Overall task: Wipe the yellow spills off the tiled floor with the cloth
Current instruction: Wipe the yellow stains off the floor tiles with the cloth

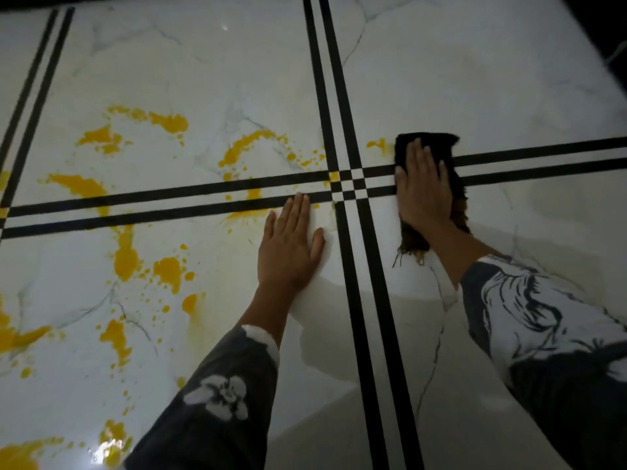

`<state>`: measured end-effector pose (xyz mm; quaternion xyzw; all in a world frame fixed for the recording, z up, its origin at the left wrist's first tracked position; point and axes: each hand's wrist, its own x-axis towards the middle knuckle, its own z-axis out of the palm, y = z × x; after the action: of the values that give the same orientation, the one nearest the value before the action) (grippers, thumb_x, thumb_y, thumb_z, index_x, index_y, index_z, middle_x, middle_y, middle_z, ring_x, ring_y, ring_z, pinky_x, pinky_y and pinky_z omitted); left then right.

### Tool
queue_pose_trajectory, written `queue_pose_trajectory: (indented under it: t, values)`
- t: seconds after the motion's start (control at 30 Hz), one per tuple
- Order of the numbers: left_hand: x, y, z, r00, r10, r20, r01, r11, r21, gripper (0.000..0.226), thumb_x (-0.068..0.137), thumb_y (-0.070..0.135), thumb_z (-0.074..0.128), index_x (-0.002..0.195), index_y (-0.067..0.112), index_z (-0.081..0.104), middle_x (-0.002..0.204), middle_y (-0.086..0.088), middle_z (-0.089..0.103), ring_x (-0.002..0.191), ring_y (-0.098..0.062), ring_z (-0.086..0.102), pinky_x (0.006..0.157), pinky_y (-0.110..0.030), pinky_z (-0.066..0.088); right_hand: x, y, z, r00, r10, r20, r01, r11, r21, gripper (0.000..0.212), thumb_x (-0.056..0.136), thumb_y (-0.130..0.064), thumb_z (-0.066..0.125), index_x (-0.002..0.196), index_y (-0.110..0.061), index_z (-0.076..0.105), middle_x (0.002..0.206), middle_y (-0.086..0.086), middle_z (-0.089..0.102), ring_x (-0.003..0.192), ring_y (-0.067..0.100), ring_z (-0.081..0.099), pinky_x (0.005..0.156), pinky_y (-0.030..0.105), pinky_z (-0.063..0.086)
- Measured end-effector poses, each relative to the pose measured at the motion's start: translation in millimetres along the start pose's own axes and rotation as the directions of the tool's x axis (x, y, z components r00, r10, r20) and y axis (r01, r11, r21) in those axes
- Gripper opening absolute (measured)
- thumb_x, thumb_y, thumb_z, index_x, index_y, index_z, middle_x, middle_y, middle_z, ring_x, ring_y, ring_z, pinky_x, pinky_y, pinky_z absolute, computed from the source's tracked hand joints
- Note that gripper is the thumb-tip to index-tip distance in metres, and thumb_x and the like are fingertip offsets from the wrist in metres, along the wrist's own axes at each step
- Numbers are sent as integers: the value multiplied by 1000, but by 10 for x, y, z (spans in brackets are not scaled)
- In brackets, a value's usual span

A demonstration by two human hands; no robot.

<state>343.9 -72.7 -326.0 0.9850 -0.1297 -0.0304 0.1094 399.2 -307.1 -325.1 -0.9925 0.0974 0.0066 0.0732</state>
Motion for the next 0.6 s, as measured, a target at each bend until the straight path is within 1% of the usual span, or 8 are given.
queue_pose_trajectory:
  t: [0.1, 0.2, 0.3, 0.37, 0.43, 0.5, 0.53, 0.6]
  values:
    - [-2, -2, 20, 1000, -2, -17, 2, 1000, -23, 69, 90, 51, 3, 150, 17, 6, 158, -1, 6, 145, -11, -1, 117, -32, -3, 551, 94, -62, 994, 110, -14, -109, 994, 7, 53, 101, -33, 13, 148, -11, 3, 158, 4, 2, 145, 17, 2, 117, 38, 0]
    - [5, -11, 21, 1000, -1, -28, 0, 999, -46, 67, 90, 51, 6, 150, 18, 7, 158, 1, 7, 143, -8, -3, 116, -31, -5, 944, -157, -50, 996, 88, 6, -88, 996, 34, 53, 101, -32, 14, 148, -10, 5, 158, 4, 4, 145, 17, 3, 118, 38, 1]
    - [20, -19, 22, 999, 1, -37, -3, 999, -44, 66, 92, 49, 11, 150, 18, 9, 158, 1, 8, 143, -8, 0, 116, -31, -4, 848, -751, 49, 991, -129, 37, 128, 991, 32, 52, 102, -32, 16, 148, -11, 6, 158, 4, 5, 145, 18, 5, 117, 37, 2]
    - [7, -8, 7, 999, -5, -41, 2, 998, -63, 66, 92, 49, 12, 150, 18, 11, 158, 0, 9, 144, -8, 0, 116, -31, -4, 587, -969, 133, 952, -301, 49, 302, 953, -8, 53, 101, -35, 16, 149, -14, 7, 158, 2, 8, 145, 16, 6, 116, 35, 2]
    - [2, 1, 1, 999, -13, -32, 11, 997, -73, 67, 91, 50, 11, 150, 18, 11, 158, -2, 7, 144, -10, -1, 116, -31, -3, 339, -897, 120, 886, -453, 96, 458, 888, -39, 56, 99, -41, 10, 149, -16, 9, 157, -1, 11, 145, 13, 8, 116, 32, 3]
    - [8, -12, 3, 999, -34, -42, 32, 998, -63, 68, 90, 52, 11, 150, 21, 11, 159, -6, 4, 146, -16, -1, 116, -33, -2, 267, -672, 63, 795, -592, 131, 601, 799, -34, 60, 94, -42, 4, 148, -18, 11, 157, -3, 12, 144, 11, 10, 115, 32, 3]
    - [15, -17, 3, 998, -45, -38, 43, 998, -51, 67, 90, 53, 11, 150, 22, 9, 159, -7, 3, 146, -18, -1, 116, -34, -2, 327, -552, 34, 786, -603, 134, 613, 789, -44, 60, 94, -41, 4, 148, -18, 10, 156, -3, 11, 144, 12, 9, 115, 32, 3]
    - [11, -14, 13, 998, -53, -30, 53, 998, -30, 66, 90, 54, 11, 150, 25, 7, 159, -8, 3, 146, -20, -2, 116, -36, -3, 561, -390, 8, 866, -485, 118, 495, 866, -71, 56, 97, -38, 10, 148, -17, 8, 157, 0, 10, 145, 14, 8, 116, 34, 4]
